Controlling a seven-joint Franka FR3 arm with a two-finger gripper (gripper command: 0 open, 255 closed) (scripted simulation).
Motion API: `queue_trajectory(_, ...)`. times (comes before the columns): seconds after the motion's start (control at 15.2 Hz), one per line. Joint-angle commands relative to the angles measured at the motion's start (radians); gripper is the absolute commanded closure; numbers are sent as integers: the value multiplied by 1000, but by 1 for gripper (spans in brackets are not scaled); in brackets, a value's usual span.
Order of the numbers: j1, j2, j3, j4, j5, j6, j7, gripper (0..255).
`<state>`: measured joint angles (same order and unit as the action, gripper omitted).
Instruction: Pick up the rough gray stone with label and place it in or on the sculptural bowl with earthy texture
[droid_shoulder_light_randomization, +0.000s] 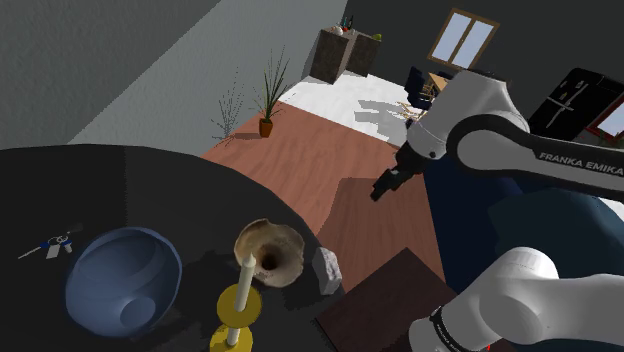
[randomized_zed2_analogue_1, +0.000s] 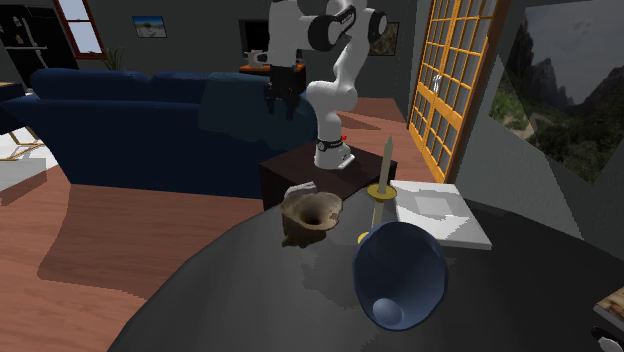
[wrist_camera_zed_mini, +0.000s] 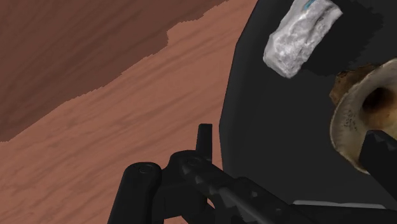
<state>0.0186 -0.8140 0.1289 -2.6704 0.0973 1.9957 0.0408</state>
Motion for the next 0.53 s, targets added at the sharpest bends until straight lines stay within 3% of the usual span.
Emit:
queue_trajectory(0.0,6,28,14,-42,22,65,22,0)
queue_trajectory(0.46,41,181,69,-173,108,325,86,0)
